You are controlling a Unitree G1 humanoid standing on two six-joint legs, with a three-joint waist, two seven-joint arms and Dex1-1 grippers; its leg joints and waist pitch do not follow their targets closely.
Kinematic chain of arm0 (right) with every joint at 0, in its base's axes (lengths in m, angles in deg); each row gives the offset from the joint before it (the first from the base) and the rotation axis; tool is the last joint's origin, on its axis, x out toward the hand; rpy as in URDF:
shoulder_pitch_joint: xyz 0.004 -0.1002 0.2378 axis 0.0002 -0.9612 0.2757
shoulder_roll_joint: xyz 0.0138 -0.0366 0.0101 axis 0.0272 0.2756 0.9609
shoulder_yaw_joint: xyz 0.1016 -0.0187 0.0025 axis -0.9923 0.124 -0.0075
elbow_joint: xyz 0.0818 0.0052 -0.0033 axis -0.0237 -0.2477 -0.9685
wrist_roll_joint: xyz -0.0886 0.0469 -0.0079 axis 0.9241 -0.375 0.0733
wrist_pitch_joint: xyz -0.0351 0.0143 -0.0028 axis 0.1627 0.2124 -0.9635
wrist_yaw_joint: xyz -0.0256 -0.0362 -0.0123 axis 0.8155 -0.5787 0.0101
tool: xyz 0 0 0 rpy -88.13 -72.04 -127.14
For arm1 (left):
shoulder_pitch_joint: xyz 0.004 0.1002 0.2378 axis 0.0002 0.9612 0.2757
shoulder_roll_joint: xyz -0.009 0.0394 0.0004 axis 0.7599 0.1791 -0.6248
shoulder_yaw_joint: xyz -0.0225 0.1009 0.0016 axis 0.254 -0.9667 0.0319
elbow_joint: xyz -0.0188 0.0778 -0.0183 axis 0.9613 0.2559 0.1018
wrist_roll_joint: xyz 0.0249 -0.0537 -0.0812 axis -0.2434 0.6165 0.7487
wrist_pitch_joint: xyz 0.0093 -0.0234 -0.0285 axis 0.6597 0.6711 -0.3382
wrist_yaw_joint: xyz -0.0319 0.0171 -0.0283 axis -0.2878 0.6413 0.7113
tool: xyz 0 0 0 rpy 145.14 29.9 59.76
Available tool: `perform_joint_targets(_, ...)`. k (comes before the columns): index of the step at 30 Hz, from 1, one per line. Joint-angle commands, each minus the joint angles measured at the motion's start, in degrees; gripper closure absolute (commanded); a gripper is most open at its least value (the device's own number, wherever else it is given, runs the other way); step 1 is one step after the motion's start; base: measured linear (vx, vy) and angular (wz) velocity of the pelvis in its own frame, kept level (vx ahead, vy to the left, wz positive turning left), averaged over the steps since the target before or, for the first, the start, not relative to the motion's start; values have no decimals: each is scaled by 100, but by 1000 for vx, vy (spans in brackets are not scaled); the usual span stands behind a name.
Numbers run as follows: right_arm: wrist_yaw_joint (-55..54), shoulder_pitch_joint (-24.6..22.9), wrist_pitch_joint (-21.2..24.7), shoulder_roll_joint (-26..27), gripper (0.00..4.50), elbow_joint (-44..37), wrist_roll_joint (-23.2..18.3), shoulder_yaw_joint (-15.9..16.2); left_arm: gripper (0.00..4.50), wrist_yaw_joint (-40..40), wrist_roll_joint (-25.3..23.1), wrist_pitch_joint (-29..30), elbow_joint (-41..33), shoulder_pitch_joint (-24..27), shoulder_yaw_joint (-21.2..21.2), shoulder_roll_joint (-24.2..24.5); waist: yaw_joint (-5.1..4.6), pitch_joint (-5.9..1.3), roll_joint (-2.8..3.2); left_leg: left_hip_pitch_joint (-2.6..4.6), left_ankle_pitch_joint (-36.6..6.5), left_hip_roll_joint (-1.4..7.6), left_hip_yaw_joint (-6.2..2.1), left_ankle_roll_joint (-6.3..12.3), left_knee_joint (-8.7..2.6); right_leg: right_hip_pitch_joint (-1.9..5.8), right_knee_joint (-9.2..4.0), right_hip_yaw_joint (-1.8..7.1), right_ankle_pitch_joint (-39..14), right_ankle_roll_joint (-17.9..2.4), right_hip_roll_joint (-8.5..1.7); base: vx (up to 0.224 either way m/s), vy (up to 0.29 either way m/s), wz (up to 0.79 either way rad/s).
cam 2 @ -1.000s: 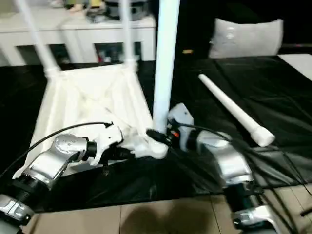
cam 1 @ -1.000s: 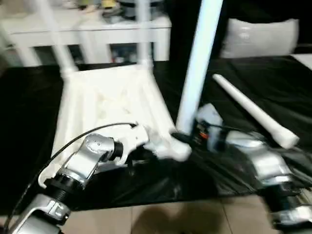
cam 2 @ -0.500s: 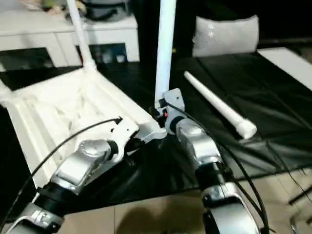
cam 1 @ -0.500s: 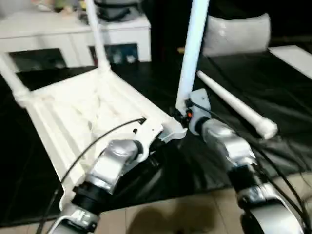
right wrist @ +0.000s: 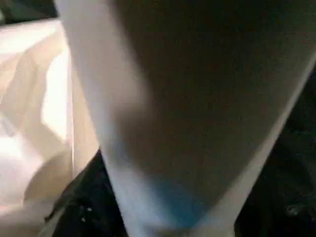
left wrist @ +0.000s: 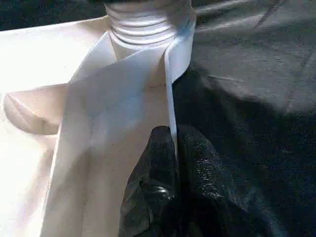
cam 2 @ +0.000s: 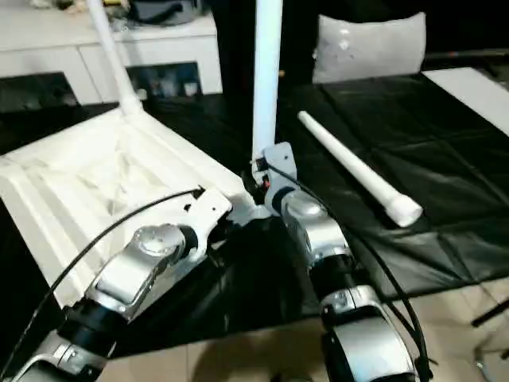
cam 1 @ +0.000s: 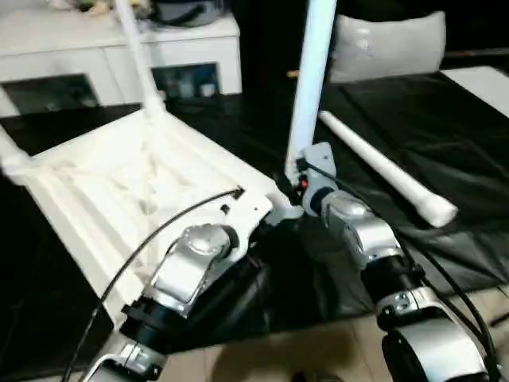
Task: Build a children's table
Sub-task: Insert table leg to table base, then rotate leg to tighten
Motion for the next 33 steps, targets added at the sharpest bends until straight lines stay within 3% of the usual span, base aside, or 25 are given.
perform_joint_targets(1,92,-344,158,-248,119,377,204,76,450,148,-11,-272,17,-134,47,193,65,-288,-4,-248,-898,163,31,353,-531,307,-403,370,-1721,-929,-297,65,10,0)
perform_joint_targets(2,198,-415,15,-312,105,250,230,122,450,166,-18,-309,88,-160,78,248,118,-321,2,-202,-569,162,71,430,-496,297,-364,388,-1230,-1080,-281,69,11,2)
perform_joint_targets(3,266,-448,-102,-348,99,204,253,143,450,179,-24,-326,122,-173,98,280,128,-358,-11,-215,-265,157,75,473,-465,328,-305,397,-889,-1166,-282,65,9,-1)
perform_joint_targets(4,472,-596,-85,-454,84,-83,173,102,450,235,-38,-415,241,-202,139,392,153,-429,8,-236,499,120,80,642,-398,387,-202,395,-39,-1317,-261,65,9,-1)
perform_joint_targets(5,607,-695,-97,-519,84,-274,117,66,450,283,-46,-477,298,-214,147,457,196,-461,-20,-220,1302,75,94,947,-319,372,-123,398,774,-1456,-216,55,11,-5)
perform_joint_targets(6,654,-732,-104,-542,72,-343,98,55,450,300,-49,-499,317,-216,149,480,196,-461,-20,-220,1302,75,94,947,-319,372,-123,398,774,-1456,-216,0,0,0)
perform_joint_targets(7,752,-843,-245,-626,62,-528,89,47,450,382,-50,-575,351,-219,131,544,276,-461,-27,-205,1813,68,126,1341,-285,349,-82,400,1100,-1584,-218,0,0,0)
perform_joint_targets(8,789,-901,-444,-662,55,-595,97,31,450,438,-45,-606,358,-214,113,578,306,-447,-27,-201,1654,87,153,1479,-291,336,-104,406,814,-1606,-240,0,0,0)
perform_joint_targets(9,799,-967,-577,-703,55,-690,100,3,450,508,-41,-646,365,-206,90,621,309,-449,-27,-210,1544,100,162,1501,-293,344,-103,410,645,-1605,-252,0,0,0)
perform_joint_targets(10,861,-1012,-421,-767,30,-809,54,-22,450,594,-36,-713,375,-198,61,669,320,-439,-35,-216,1421,109,171,1511,-304,344,-123,412,458,-1584,-254,0,0,0)
perform_joint_targets(11,1048,-1075,-330,-852,30,-967,-57,-67,450,694,-25,-779,396,-192,28,729,334,-423,-41,-200,1091,130,186,1489,-324,325,-156,422,-8,-1532,-243,0,0,0)
perform_joint_targets(13,1575,-1204,-394,-1093,12,-1246,-269,-115,450,967,-24,-972,461,-182,-82,887,397,-405,-37,-179,721,155,203,1423,-339,307,-197,435,-414,-1449,-246,0,0,0)
perform_joint_targets(14,1738,-1249,-474,-1174,5,-1313,-318,-118,450,1050,-24,-1020,481,-175,-115,937,412,-398,-3,-177,612,160,212,1388,-340,296,-204,443,-520,-1432,-249,0,0,0)
perform_joint_targets(15,1978,-1323,-529,-1292,5,-1421,-386,-123,450,1169,-18,-1103,524,-173,-155,1005,429,-390,-34,-191,495,159,218,1307,-348,293,-220,448,-644,-1386,-243,0,0,0)
perform_joint_targets(18,2810,-1520,-645,-1719,5,-1728,-583,-125,450,1691,24,-1415,636,-176,-291,1265,476,-382,-45,-195,202,162,225,1099,-364,300,-244,458,-915,-1297,-248,0,0,0)
perform_joint_targets(23,3589,-1595,-690,-2053,5,-1991,-728,17,450,2219,47,-1810,772,-208,-435,1461,498,-388,-43,-193,43,159,229,967,-380,294,-265,454,-1085,-1204,-236,0,0,0)
perform_joint_targets(25,3996,-1576,-771,-2222,5,-2024,-718,189,450,2587,147,-2135,751,-196,-549,1547,537,-400,-38,-186,91,171,226,981,-374,283,-257,455,-1027,-1228,-237,0,0,0)
perform_joint_targets(33,4523,-1476,-845,-2304,5,-1968,-620,384,450,3159,188,-2445,699,-193,-718,1659,702,-439,-25,-148,625,200,226,1152,-331,248,-138,469,-345,-1474,-223,0,0,0)
